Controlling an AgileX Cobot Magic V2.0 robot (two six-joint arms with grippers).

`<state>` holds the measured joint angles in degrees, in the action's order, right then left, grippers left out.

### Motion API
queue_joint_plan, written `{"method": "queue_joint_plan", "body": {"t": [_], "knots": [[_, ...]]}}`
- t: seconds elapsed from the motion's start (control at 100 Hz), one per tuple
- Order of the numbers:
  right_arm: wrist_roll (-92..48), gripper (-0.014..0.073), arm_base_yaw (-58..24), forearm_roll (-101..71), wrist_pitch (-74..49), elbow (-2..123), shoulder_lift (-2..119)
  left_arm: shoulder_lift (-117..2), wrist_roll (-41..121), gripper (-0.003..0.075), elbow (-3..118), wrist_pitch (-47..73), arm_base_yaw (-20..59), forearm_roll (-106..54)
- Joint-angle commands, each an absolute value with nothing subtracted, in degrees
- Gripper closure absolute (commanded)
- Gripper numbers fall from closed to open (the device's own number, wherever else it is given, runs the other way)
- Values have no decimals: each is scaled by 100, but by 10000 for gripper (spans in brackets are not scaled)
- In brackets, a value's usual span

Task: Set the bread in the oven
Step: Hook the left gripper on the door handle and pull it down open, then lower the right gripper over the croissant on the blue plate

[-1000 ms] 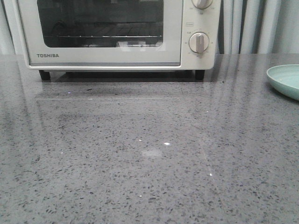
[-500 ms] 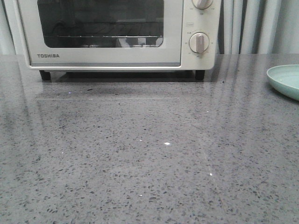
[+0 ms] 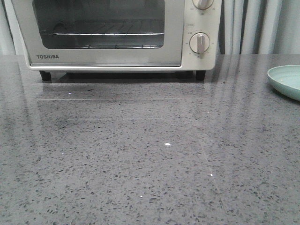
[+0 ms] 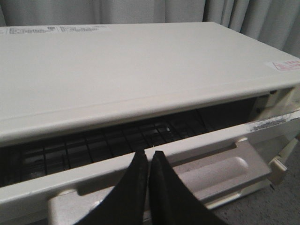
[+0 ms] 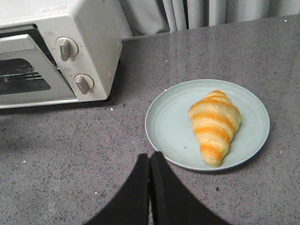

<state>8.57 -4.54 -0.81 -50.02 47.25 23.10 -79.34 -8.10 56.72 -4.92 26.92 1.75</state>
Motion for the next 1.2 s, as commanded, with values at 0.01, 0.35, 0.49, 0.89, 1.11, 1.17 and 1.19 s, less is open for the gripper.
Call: {"method": "queue_joint_plan", "body": {"t": [0.01, 0.35, 0.49, 0.89, 1.11, 1.17, 1.19], "knots": [[819, 669, -453, -63, -4826, 4872, 2414, -7516, -858, 741, 5452, -339, 2758, 117], [819, 669, -453, -63, -5298, 4853, 2414, -5145, -858, 741, 4349, 753, 3495, -518], [819, 669, -453, 0, -5298, 4853, 2423, -4107, -858, 741, 4349, 1054, 3938, -518], [872, 168, -453, 0, -5583, 4910, 3254, -2467, -810, 741, 4776, 2501, 4026, -287], [872, 158, -453, 0, -5476, 5345, 4041, -2424, -795, 741, 5302, 3276, 4014, 53], [872, 158, -453, 0, -5476, 5575, 4334, -2424, -795, 741, 5311, 3265, 4014, 126], [872, 158, -453, 38, -5488, 5628, 4400, -2424, -795, 741, 5311, 3265, 4014, 140]]}}
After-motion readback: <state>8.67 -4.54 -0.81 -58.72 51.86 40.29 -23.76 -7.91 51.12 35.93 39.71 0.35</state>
